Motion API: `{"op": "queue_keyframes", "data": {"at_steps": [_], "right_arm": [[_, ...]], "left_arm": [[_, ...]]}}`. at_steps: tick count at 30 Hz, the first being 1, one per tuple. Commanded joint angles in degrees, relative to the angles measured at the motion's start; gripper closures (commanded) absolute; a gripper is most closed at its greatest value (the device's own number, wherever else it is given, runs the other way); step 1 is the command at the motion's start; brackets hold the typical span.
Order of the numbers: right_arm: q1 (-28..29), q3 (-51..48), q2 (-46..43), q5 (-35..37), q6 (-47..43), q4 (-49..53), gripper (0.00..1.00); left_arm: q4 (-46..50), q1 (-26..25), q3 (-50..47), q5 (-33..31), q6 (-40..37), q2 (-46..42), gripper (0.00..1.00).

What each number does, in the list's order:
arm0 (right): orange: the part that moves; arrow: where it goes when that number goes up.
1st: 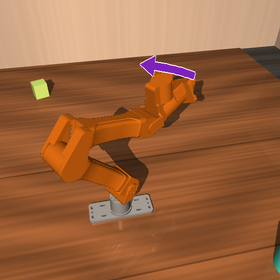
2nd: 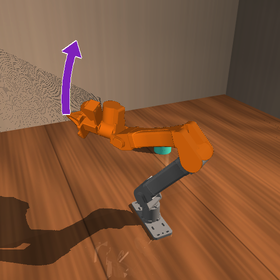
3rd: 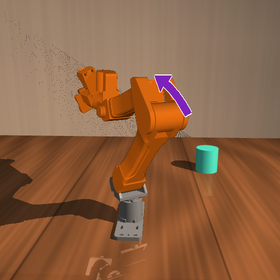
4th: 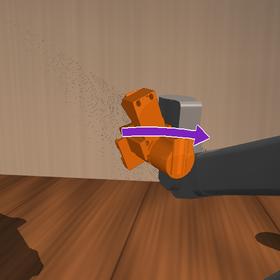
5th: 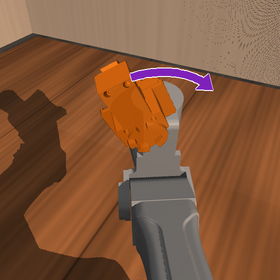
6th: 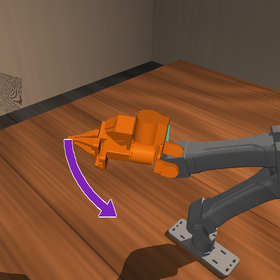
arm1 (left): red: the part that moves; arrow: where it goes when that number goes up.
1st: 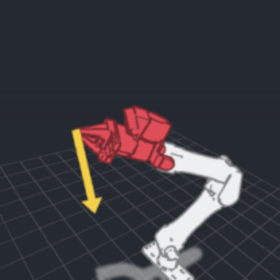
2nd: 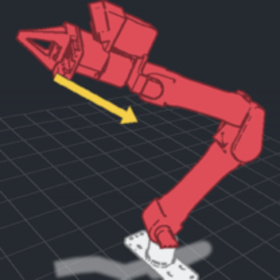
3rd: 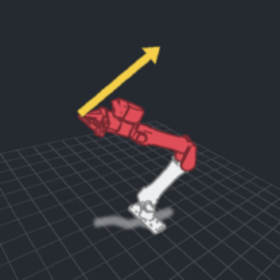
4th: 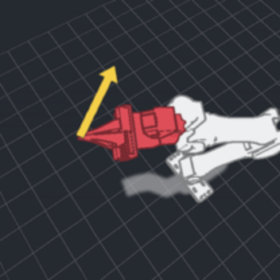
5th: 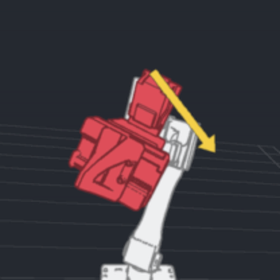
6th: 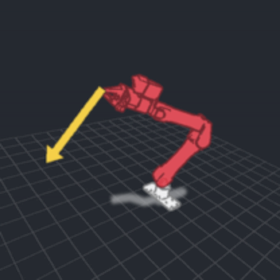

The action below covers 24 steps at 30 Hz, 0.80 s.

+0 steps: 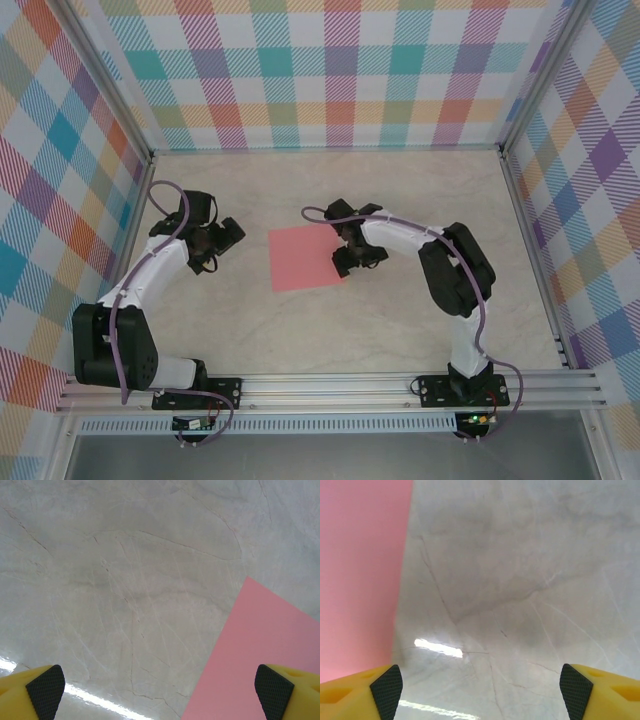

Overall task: Fold a paper plane with a square sheet of paper (pick it up from the middle)
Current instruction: Move the square sheet of paper to the center of the table.

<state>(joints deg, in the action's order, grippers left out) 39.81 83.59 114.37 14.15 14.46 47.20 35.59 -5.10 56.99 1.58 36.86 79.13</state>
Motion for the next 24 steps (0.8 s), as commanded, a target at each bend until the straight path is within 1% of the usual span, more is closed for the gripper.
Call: {"op": "queue_keyframes", "data": {"at_steps": [1,2,5,7,13,18,24], "right_arm": [[3.2,8.4,-0.2,-6.6,7.3,-0.4,0.17],[4.3,10.8,1.5,-7.8,8.4,-0.9,0.19],[7.1,19.3,8.4,-6.6,10.8,0.4,0.22],[7.7,24.5,12.5,-7.1,12.3,1.6,0.24],[7.7,32.0,19.4,-11.0,14.4,0.8,0.24],[7.3,30.6,20.6,-12.5,16.4,0.7,0.23],[6.6,20.6,17.4,-12.9,17.6,-1.9,0.22]], "left_arm": [[-1.2,0.9,-1.2,2.5,2.1,0.9,0.00],[-1.6,0.8,-1.6,2.9,2.7,1.1,0.00],[-2.0,0.8,-1.9,3.9,3.2,1.5,0.00],[-1.9,0.9,-1.7,4.3,3.2,1.9,0.00],[-1.7,0.9,-1.8,4.8,3.4,2.9,0.00],[-1.9,0.8,-1.7,5.4,3.8,3.5,0.00],[-2.0,0.8,-1.5,5.7,3.9,4.0,0.00]]}}
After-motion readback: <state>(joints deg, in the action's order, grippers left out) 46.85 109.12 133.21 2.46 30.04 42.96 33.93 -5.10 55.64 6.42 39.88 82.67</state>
